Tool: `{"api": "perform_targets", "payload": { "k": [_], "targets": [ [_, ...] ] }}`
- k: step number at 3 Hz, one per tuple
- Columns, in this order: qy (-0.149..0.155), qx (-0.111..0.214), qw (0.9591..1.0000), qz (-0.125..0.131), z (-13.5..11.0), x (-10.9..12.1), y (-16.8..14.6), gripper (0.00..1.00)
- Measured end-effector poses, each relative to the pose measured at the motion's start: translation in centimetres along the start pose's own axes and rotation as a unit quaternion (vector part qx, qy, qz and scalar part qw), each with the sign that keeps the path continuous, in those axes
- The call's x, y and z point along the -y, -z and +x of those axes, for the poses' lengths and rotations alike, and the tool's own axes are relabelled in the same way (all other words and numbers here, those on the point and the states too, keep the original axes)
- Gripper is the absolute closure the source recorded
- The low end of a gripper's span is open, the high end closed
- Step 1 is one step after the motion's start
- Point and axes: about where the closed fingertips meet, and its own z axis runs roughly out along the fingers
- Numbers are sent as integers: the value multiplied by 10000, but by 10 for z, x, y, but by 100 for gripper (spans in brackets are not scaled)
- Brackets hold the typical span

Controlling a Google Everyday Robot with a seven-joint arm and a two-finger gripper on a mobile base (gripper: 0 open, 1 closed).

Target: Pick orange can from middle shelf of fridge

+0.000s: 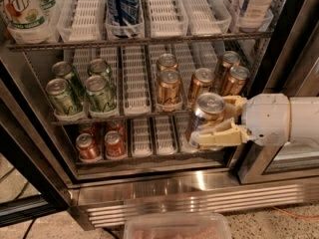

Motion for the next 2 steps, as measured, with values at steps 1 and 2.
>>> {"api": "perform_targets", "payload": {
  "k": [1, 2],
  "targets": [
    [11, 17, 9999, -163, -2, -8, -1, 100],
    [11, 17, 9999, -163, -2, -8, -1, 100]
  ]
}}
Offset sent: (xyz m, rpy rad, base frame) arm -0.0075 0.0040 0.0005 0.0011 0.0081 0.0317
